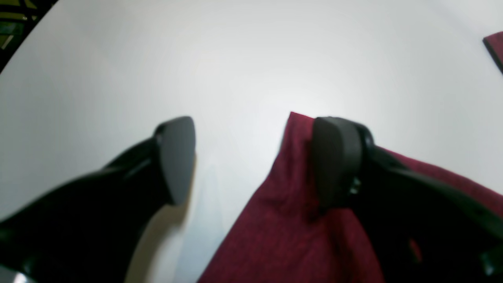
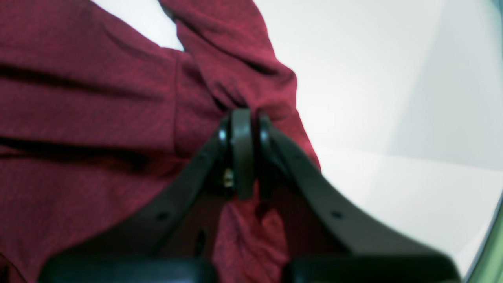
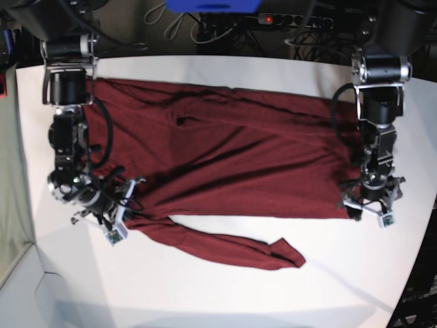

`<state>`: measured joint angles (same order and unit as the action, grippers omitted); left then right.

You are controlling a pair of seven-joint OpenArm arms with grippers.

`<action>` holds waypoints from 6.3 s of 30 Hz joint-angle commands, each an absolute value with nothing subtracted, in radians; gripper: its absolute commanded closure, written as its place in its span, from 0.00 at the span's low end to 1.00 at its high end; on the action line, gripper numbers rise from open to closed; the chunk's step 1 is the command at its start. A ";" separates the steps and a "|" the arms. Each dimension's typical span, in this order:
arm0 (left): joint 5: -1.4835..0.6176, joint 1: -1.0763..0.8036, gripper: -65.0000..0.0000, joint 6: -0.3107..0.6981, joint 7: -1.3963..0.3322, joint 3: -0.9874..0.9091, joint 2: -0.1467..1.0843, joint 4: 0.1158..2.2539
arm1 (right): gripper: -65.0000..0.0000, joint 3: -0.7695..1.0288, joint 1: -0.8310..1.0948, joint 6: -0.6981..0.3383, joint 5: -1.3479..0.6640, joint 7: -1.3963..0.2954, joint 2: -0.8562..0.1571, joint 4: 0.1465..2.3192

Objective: Layout the t-shirt on the table in an organized manner, then fold the t-shirt properly
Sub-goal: 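Grasp the strip edge with the left gripper opposite the right gripper, then lift and fold the strip edge with both grippers over onto itself, then release with the right gripper and grasp the sleeve near the fold, then lift the sleeve with the right gripper and lay it across the strip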

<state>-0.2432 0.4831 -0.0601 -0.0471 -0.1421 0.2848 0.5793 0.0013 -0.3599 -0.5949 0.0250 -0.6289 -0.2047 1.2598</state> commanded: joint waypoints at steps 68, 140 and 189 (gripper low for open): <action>-0.618 0.099 1.00 -0.071 -0.022 -0.150 0.397 1.202 | 1.00 0.088 0.116 -0.595 0.013 -0.608 -0.217 1.937; -0.618 -0.165 0.46 -0.067 -0.145 -0.239 0.334 1.213 | 0.36 0.067 0.007 -0.698 0.013 -0.779 -0.205 1.913; -0.618 -0.154 0.43 -0.067 -0.145 -0.246 0.334 1.211 | 0.74 -0.041 -0.309 -0.631 0.015 -0.555 0.004 1.191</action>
<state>-0.6109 -0.1547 -0.0578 -0.1047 -0.2455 0.3290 1.2102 -0.0414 -0.2893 -0.6312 0.0284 -0.5751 0.0025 1.1778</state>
